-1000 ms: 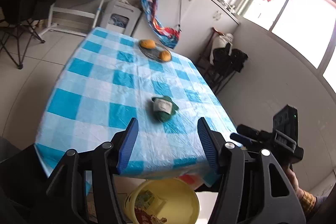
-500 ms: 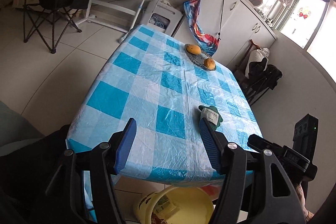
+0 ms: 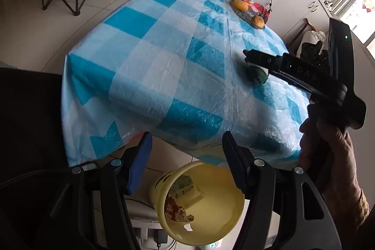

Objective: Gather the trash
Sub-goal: 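Grasp the green labelled cloth with the right tool while the left tool reaches under the table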

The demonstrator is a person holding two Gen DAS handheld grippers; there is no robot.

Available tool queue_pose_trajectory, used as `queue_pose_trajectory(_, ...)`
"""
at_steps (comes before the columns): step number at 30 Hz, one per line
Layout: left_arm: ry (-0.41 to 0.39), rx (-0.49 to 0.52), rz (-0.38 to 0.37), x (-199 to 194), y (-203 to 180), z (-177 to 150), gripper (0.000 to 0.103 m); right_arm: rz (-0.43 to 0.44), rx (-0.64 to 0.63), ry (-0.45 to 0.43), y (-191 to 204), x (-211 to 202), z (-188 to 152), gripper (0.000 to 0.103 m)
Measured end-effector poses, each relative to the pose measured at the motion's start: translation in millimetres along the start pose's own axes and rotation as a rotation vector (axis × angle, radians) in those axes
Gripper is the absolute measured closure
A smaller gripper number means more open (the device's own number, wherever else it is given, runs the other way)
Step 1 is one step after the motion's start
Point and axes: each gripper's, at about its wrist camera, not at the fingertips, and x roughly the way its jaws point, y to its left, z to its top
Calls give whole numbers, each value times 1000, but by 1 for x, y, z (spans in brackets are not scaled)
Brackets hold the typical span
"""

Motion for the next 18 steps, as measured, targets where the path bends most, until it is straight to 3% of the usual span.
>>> queue_pose_trajectory(3, 80, -26, 67, 24, 1, -16, 44, -6, -141, 41, 6, 8, 4, 38)
queue_pose_trajectory(6, 174, -114, 150, 54, 9, -35, 44, 8, -228, 69, 3, 12, 8, 48)
queue_pose_trajectory(14, 315, -217, 391, 129, 41, -65, 44, 109, -243, 70, -13, 13, 10, 53)
queue_pose_trajectory(18, 437, -374, 483, 175, 82, -87, 44, 152, -228, 74, -15, 14, 14, 53)
